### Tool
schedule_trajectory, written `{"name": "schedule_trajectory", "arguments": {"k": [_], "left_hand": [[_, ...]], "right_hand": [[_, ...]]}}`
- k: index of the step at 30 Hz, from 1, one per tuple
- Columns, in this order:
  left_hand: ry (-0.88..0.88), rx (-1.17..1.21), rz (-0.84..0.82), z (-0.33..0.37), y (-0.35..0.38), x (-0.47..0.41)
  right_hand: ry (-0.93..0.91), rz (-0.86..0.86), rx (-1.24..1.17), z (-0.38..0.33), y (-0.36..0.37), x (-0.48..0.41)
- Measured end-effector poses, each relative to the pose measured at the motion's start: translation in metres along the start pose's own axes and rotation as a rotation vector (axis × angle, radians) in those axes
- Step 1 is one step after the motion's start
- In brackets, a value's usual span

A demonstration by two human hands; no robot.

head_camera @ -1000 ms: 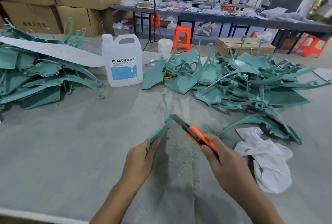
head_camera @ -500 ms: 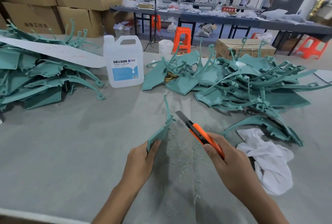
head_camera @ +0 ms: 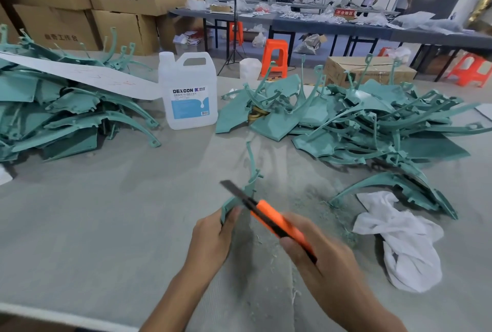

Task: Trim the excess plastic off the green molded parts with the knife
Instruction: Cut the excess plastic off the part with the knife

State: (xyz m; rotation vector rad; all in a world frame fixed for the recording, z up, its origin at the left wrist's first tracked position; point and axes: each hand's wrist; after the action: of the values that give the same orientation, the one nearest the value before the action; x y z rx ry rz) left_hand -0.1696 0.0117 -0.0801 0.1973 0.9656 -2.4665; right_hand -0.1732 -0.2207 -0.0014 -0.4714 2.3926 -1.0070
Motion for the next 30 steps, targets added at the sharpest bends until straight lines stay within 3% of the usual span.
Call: {"name": "schedule_trajectory", "arguments": {"k": [2, 6, 10, 13, 18, 22, 27, 30], "left_hand": [[-0.015, 0.019, -0.007, 0.0, 0.0, 0.0], [-0.042, 0.018, 0.012, 0.002, 0.0, -0.001], [-0.039, 0.019, 0.025, 0.001, 0.0, -0.002], [-0.051, 0.027, 0.021, 0.003, -0.001, -0.002], [-0.064, 0.036, 0.019, 0.003, 0.0, -0.002], [-0.061, 0.032, 0.017, 0.002, -0.001, -0.001], [-0.048, 0.026, 0.021, 0.001, 0.0, -0.002], [-0.049, 0.008, 0.016, 0.0, 0.001, -0.003]], "right_hand": [[-0.004, -0.001, 0.067, -0.001, 0.005, -0.002], [0.119, 0.158, 0.023, 0.012, 0.001, -0.01], [0.044, 0.014, 0.05, 0.008, 0.006, -0.006], [0.132, 0.062, 0.03, 0.025, 0.006, -0.019], [0.027, -0.024, -0.052, 0.022, 0.011, -0.013], [0.168, 0.084, -0.021, 0.044, 0.005, -0.03], [0.047, -0.041, -0.048, 0.034, 0.001, -0.026], [0.136, 0.073, 0.046, 0.038, -0.005, -0.034]]}}
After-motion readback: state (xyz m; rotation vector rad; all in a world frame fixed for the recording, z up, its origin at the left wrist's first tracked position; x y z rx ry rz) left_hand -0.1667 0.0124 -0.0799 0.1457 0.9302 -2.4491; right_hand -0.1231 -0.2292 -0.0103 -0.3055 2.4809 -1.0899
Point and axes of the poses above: each hand's wrist, its own x-axis away from the middle knuckle, its own y-axis out of the palm, z = x × y, and after that the axes turned 4 degrees about -x, right-handed
